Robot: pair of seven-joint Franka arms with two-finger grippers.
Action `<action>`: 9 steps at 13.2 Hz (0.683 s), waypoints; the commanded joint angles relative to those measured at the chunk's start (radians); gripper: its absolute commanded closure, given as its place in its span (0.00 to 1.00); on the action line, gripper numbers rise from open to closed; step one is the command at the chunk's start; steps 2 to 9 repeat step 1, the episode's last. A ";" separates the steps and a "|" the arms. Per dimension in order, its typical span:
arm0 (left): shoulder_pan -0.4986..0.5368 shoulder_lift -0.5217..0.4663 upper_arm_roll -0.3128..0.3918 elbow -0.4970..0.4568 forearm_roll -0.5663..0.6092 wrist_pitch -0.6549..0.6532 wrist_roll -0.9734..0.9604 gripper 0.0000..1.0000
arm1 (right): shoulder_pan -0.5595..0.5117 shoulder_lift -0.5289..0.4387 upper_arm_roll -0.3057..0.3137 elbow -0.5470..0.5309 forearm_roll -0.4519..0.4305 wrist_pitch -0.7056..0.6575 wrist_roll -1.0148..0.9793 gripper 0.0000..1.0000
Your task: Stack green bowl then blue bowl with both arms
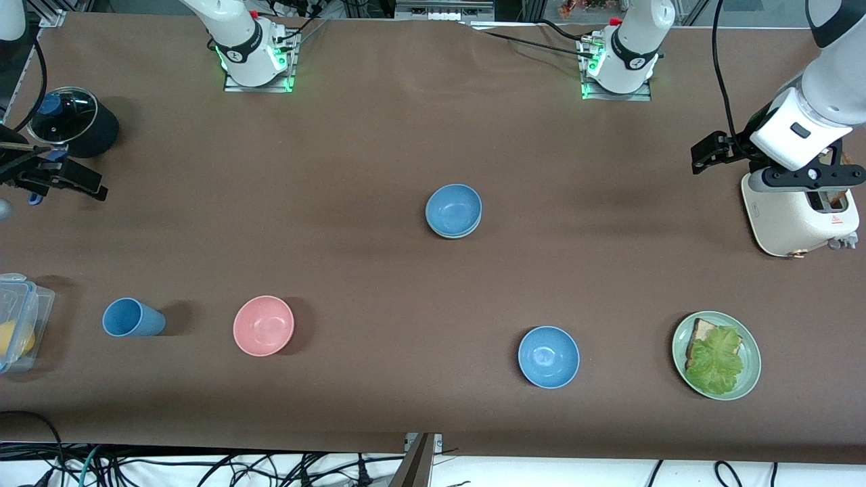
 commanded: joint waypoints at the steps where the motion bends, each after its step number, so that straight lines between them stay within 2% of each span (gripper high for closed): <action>1: -0.022 -0.019 0.021 -0.003 -0.043 0.004 0.032 0.00 | -0.013 -0.010 0.009 -0.008 -0.009 0.001 -0.012 0.00; 9: -0.022 -0.019 0.021 -0.003 -0.043 0.004 0.032 0.00 | -0.013 -0.010 0.009 -0.008 -0.009 0.001 -0.012 0.00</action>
